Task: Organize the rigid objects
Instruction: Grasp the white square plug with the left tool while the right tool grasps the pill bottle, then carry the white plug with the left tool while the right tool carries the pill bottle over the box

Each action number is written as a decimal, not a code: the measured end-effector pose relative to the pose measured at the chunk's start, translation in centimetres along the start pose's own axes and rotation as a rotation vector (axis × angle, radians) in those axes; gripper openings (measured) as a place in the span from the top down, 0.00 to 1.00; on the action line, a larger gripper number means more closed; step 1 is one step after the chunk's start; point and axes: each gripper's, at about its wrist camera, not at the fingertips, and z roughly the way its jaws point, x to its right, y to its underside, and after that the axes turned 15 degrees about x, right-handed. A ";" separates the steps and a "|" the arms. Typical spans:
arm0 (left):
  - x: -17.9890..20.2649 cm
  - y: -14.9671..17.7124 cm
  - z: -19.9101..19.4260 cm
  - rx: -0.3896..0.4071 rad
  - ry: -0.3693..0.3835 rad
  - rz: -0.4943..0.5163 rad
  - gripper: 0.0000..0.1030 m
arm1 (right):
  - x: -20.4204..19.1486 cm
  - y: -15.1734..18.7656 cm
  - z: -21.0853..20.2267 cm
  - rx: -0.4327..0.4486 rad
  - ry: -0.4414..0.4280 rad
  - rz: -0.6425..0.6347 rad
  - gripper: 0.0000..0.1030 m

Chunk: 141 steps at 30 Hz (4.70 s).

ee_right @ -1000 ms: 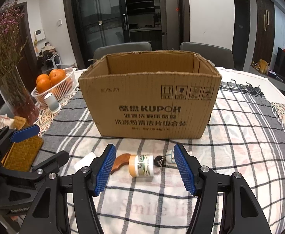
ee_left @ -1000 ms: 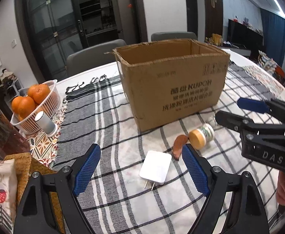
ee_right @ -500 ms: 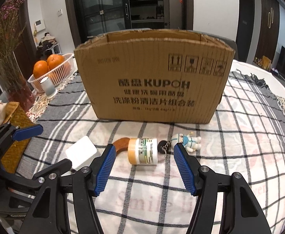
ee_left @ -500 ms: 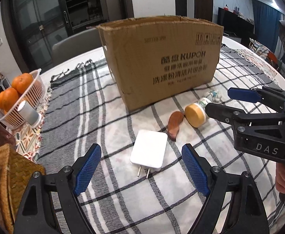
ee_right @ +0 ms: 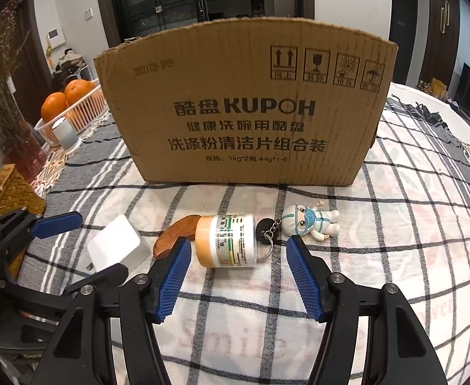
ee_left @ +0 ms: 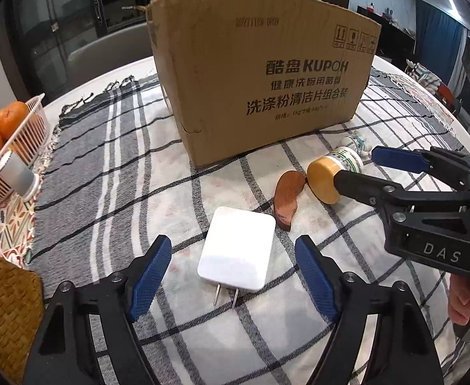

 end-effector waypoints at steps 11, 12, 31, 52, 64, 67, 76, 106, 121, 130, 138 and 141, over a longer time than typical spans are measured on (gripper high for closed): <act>-0.4 0.2 2.2 -0.029 0.024 -0.037 0.39 | -0.1 0.0 1.6 -0.026 0.002 0.010 0.40; -0.4 0.3 2.4 -0.033 0.024 -0.041 0.40 | -0.2 0.0 1.7 -0.026 0.002 0.007 0.41; -1.4 0.2 2.5 0.007 -0.033 -0.178 0.57 | -1.2 -0.1 1.9 -0.035 -0.011 -0.002 0.60; -0.4 -2.0 -1.9 0.110 -0.110 -0.219 0.57 | -0.1 -2.1 -2.5 0.059 -0.021 -0.004 0.60; 0.6 -5.2 -5.2 0.203 -0.111 -0.215 0.57 | 1.1 -4.6 -5.7 0.153 -0.025 0.025 0.60; 0.9 -6.3 -5.9 0.232 -0.110 -0.210 0.57 | 1.5 -5.4 -6.5 0.174 -0.028 0.036 0.60; 1.8 -9.1 -8.3 0.323 -0.102 -0.183 0.57 | 2.3 -7.4 -9.0 0.257 -0.023 0.050 0.60; 2.4 -16.1 -10.2 0.457 -0.085 -0.164 0.57 | 3.3 -13.3 -11.5 0.413 -0.017 0.044 0.60; 0.4 -19.8 -7.0 0.410 -0.089 -0.164 0.57 | 3.1 -17.3 -8.1 0.381 -0.021 0.001 0.60; -0.9 -21.2 -3.5 0.329 -0.094 -0.174 0.57 | 3.5 -18.9 -4.7 0.311 -0.013 -0.013 0.60; -1.7 -21.6 -0.4 0.247 -0.102 -0.182 0.57 | 4.4 -19.2 -0.9 0.198 -0.021 -0.006 0.60; -1.8 -21.4 0.8 0.210 -0.104 -0.183 0.57 | 4.9 -18.9 0.5 0.145 -0.029 0.002 0.60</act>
